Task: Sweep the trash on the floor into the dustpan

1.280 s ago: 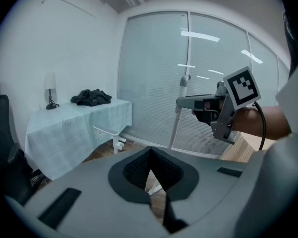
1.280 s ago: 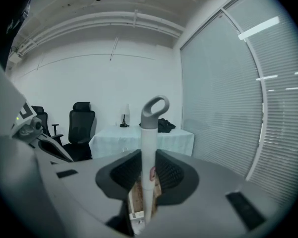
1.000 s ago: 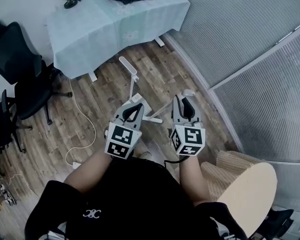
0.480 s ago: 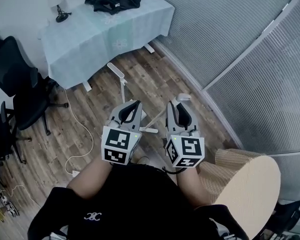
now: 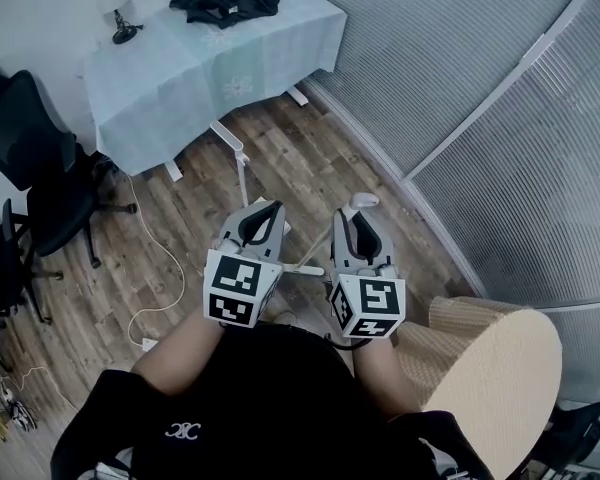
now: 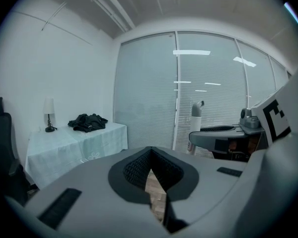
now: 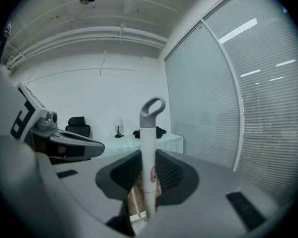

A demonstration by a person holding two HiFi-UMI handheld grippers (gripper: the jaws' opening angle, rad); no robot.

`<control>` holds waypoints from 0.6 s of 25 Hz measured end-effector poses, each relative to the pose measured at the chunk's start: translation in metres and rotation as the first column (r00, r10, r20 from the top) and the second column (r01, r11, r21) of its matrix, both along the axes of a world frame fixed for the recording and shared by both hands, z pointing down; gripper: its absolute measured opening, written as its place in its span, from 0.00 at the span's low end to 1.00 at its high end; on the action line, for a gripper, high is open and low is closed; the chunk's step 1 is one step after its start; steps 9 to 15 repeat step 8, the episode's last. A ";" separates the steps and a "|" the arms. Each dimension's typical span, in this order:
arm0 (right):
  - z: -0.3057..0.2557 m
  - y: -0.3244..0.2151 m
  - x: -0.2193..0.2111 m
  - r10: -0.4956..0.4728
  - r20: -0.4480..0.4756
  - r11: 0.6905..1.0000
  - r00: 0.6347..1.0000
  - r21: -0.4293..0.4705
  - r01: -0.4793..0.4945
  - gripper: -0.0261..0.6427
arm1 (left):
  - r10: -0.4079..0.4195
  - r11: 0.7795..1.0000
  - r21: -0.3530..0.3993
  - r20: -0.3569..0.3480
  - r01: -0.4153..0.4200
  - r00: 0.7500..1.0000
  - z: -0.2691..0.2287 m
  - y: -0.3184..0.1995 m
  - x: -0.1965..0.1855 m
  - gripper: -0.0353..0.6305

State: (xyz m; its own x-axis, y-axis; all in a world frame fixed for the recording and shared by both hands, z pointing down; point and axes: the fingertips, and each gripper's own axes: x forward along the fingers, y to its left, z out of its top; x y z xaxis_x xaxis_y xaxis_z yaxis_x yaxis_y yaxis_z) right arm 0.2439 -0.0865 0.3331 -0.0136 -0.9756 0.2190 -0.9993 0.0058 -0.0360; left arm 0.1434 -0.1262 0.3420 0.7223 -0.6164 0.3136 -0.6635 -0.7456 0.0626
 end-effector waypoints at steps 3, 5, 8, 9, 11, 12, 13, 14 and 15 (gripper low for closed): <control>0.002 0.002 0.007 0.010 0.001 1.000 1.000 -0.006 -0.010 0.18 | 0.011 1.000 0.007 0.008 -0.011 1.000 0.001 0.002 0.006 0.05; 0.004 0.003 0.010 0.014 -0.003 1.000 1.000 -0.012 -0.014 0.18 | 0.016 1.000 0.005 0.017 -0.016 1.000 0.003 0.004 0.008 0.05; 0.005 0.005 0.014 0.019 -0.014 1.000 1.000 -0.020 -0.019 0.18 | 0.019 1.000 -0.001 0.029 -0.019 0.999 0.005 0.005 0.012 0.05; 0.005 0.005 0.014 0.019 -0.014 1.000 1.000 -0.020 -0.019 0.18 | 0.019 1.000 -0.001 0.029 -0.019 0.999 0.005 0.005 0.012 0.05; 0.005 0.005 0.014 0.019 -0.014 1.000 1.000 -0.020 -0.019 0.18 | 0.019 1.000 -0.001 0.029 -0.019 0.999 0.005 0.005 0.012 0.05; 0.005 0.005 0.014 0.019 -0.014 1.000 1.000 -0.020 -0.019 0.18 | 0.019 1.000 -0.001 0.029 -0.019 0.999 0.005 0.005 0.012 0.05; 0.005 0.005 0.014 0.019 -0.014 1.000 1.000 -0.020 -0.019 0.18 | 0.019 1.000 -0.001 0.029 -0.019 0.999 0.005 0.005 0.012 0.05; 0.005 0.005 0.014 0.019 -0.014 1.000 1.000 -0.020 -0.019 0.18 | 0.019 1.000 -0.001 0.029 -0.019 0.999 0.005 0.005 0.012 0.05; 0.005 0.005 0.014 0.019 -0.014 1.000 1.000 -0.020 -0.019 0.18 | 0.019 1.000 -0.001 0.029 -0.019 0.999 0.005 0.005 0.012 0.05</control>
